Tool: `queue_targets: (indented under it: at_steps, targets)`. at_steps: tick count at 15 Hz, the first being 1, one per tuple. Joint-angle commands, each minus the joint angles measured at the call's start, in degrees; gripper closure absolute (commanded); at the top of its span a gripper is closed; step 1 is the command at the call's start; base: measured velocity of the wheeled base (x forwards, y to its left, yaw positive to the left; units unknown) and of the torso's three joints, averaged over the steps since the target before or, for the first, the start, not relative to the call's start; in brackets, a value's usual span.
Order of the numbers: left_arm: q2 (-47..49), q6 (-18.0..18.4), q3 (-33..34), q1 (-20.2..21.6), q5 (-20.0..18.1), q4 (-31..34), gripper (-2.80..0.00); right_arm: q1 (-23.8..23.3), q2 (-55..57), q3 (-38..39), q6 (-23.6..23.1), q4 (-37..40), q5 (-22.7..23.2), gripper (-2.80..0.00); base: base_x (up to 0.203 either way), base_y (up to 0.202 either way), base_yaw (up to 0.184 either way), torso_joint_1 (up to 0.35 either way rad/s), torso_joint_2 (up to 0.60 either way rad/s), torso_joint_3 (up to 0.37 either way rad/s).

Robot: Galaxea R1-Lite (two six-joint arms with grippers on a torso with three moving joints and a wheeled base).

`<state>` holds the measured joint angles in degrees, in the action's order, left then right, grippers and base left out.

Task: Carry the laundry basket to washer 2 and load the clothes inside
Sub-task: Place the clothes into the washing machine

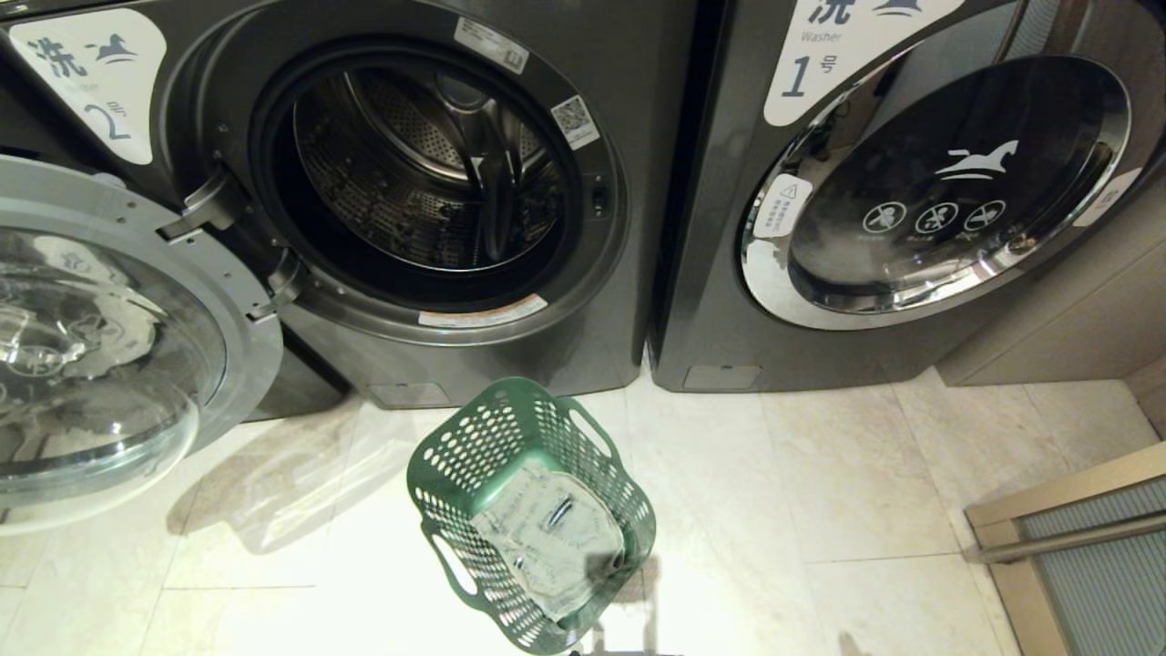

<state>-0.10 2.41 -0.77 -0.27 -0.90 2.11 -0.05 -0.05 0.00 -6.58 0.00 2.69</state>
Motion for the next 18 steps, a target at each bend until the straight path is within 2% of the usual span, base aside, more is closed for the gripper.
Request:
queue_targets:
  at_steps: [1,18]
  targets:
    - [0.1,0.05,0.06,0.0,0.02,0.0,0.0,-0.02,0.05,0.0,-0.01,0.0,0.03,0.0,0.0,0.139,-0.004,0.002,0.0,0.004]
    - [0.1,0.03,0.06,0.0,0.11,0.0,0.0,-0.04,0.05,0.0,-0.1,0.09,0.12,0.0,0.0,0.005,0.0,0.0,0.0,0.0]
